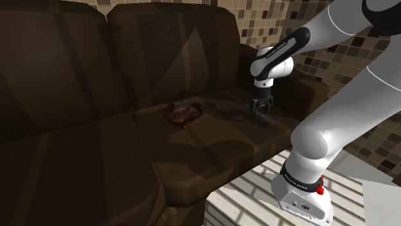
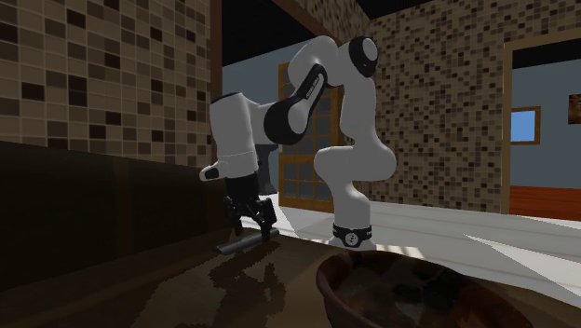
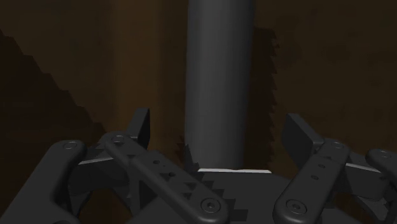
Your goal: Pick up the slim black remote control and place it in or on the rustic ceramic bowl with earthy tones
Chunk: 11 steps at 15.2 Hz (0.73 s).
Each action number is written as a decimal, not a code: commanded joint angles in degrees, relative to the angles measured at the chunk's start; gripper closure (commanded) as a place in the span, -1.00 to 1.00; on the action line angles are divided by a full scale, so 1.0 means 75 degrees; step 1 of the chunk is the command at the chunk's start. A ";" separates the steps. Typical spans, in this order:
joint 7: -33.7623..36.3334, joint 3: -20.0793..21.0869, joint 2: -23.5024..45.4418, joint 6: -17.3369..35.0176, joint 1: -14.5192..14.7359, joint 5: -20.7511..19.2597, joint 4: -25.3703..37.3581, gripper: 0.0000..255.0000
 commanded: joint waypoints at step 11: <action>-0.0027 -0.0011 0.0127 0.0028 0.0036 0.0054 0.0096 1.00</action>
